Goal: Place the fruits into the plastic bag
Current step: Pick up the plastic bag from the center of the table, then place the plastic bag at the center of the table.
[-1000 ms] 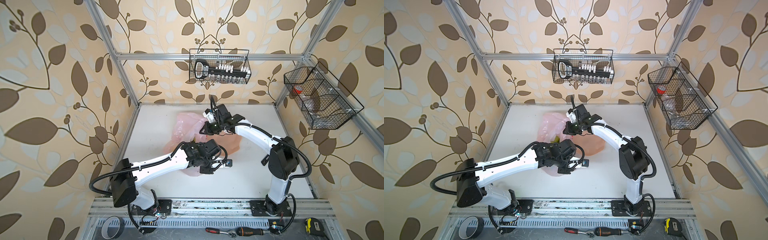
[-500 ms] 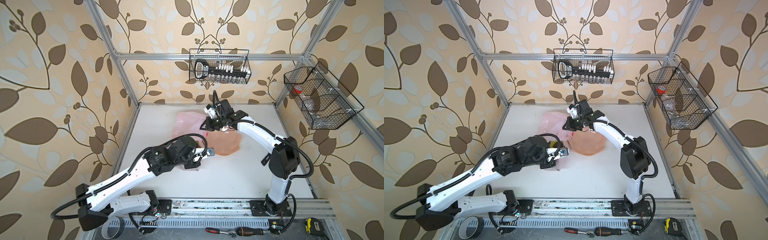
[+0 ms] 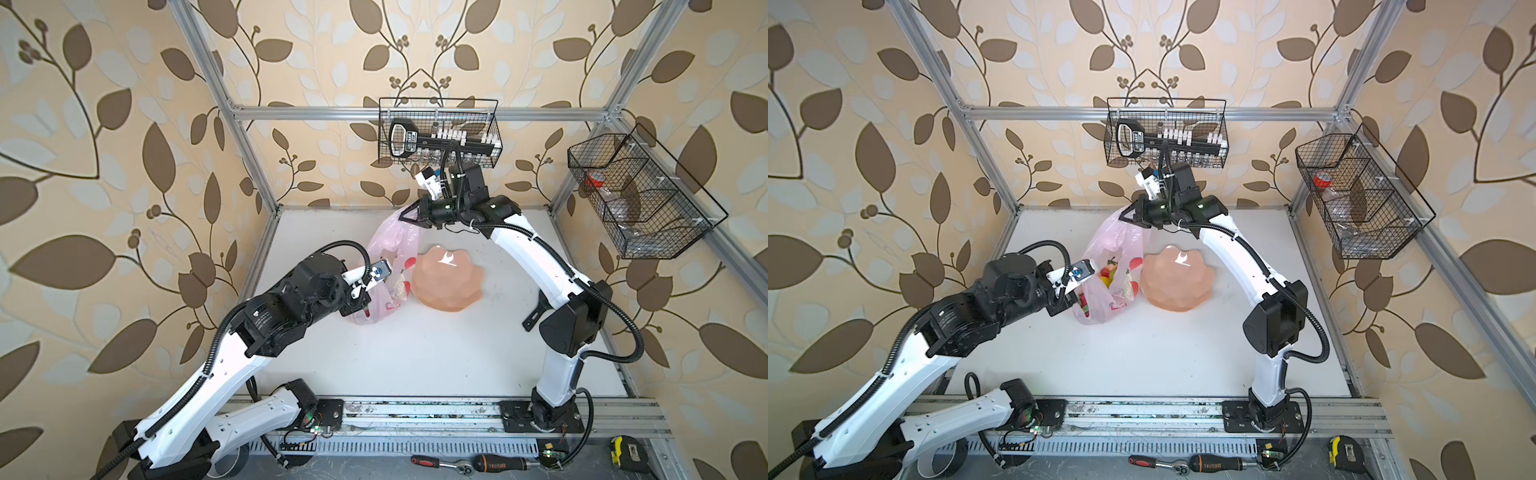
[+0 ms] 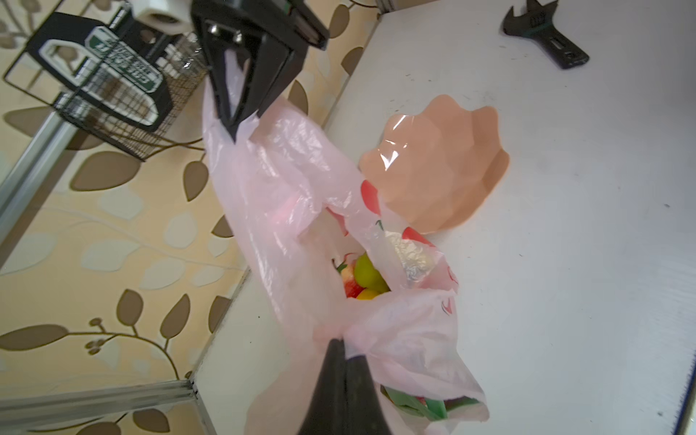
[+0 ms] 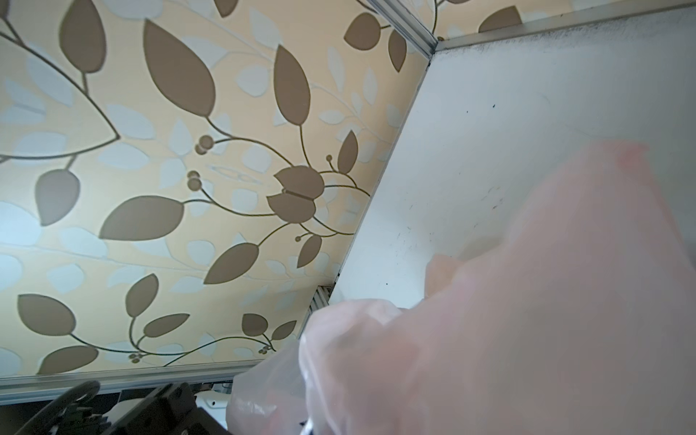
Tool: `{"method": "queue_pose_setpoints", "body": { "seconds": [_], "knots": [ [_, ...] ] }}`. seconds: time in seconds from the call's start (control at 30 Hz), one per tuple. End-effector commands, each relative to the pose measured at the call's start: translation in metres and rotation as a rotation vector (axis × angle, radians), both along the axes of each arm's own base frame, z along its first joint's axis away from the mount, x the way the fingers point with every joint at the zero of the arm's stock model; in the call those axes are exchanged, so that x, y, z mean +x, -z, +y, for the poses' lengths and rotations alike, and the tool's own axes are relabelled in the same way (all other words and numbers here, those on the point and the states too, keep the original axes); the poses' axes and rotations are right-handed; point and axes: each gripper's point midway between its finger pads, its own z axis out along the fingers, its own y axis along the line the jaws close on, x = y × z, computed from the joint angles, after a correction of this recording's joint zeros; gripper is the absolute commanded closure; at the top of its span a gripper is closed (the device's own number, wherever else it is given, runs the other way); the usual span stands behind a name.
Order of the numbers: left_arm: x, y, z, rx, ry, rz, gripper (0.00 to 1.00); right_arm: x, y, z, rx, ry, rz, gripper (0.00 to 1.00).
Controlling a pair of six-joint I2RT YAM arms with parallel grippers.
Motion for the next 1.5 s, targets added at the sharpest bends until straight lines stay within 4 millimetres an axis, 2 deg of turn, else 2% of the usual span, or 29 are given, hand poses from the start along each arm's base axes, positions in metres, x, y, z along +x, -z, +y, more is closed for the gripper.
{"method": "queue_pose_setpoints", "body": {
  "seconds": [0.0, 0.1, 0.23, 0.47, 0.6, 0.67, 0.77, 0.83, 1.03, 1.1, 1.13, 1.17, 1.23, 1.3, 1.37, 1.47],
  "knots": [
    [0.005, -0.042, 0.011, -0.037, -0.011, -0.12, 1.0, 0.007, -0.012, 0.001, 0.047, -0.014, 0.006, 1.0],
    [0.012, -0.054, 0.014, -0.043, -0.016, -0.146, 1.0, 0.019, -0.01, 0.004, 0.073, -0.015, 0.014, 1.0],
    [0.015, -0.062, 0.003, -0.062, 0.027, -0.142, 1.0, 0.035, -0.012, 0.009, 0.12, -0.02, 0.011, 1.0],
    [0.017, -0.066, -0.006, -0.061, 0.073, -0.155, 1.0, 0.069, -0.013, 0.014, 0.177, -0.003, 0.017, 1.0],
    [0.017, -0.069, -0.007, -0.048, 0.085, -0.163, 1.0, 0.082, -0.01, 0.02, 0.224, -0.003, 0.023, 1.0],
    [0.017, -0.067, -0.011, -0.049, 0.103, -0.149, 1.0, 0.091, 0.0, 0.018, 0.222, 0.01, 0.033, 1.0],
    [0.017, -0.059, -0.019, -0.052, 0.137, -0.115, 1.0, 0.106, 0.026, 0.015, 0.212, 0.027, 0.078, 1.0],
    [0.017, -0.056, -0.024, -0.063, 0.157, -0.103, 1.0, 0.111, 0.035, 0.016, 0.216, 0.022, 0.088, 1.0],
    [0.019, -0.05, -0.038, -0.087, 0.211, -0.066, 1.0, 0.114, 0.038, 0.019, 0.264, 0.0, 0.089, 1.0],
    [0.019, -0.05, -0.042, -0.108, 0.221, -0.053, 1.0, 0.113, 0.043, 0.018, 0.256, -0.002, 0.096, 0.96],
    [0.019, -0.052, -0.044, -0.125, 0.221, -0.052, 1.0, 0.111, 0.045, 0.016, 0.249, 0.0, 0.095, 0.91],
    [0.02, -0.053, -0.044, -0.139, 0.216, -0.056, 0.98, 0.11, 0.048, 0.013, 0.243, 0.004, 0.097, 0.84],
    [0.019, -0.06, -0.043, -0.175, 0.204, -0.076, 0.66, 0.106, 0.043, 0.006, 0.249, 0.013, 0.087, 0.73],
    [0.018, -0.072, -0.04, -0.221, 0.183, -0.1, 0.51, 0.103, 0.033, -0.003, 0.257, 0.023, 0.068, 0.61],
    [0.018, -0.085, -0.034, -0.259, 0.148, -0.129, 0.31, 0.098, 0.023, -0.015, 0.249, 0.032, 0.047, 0.51],
    [0.012, -0.094, -0.027, -0.292, 0.126, -0.141, 0.17, 0.089, 0.012, -0.034, 0.237, 0.055, 0.025, 0.35]
  ]
}}
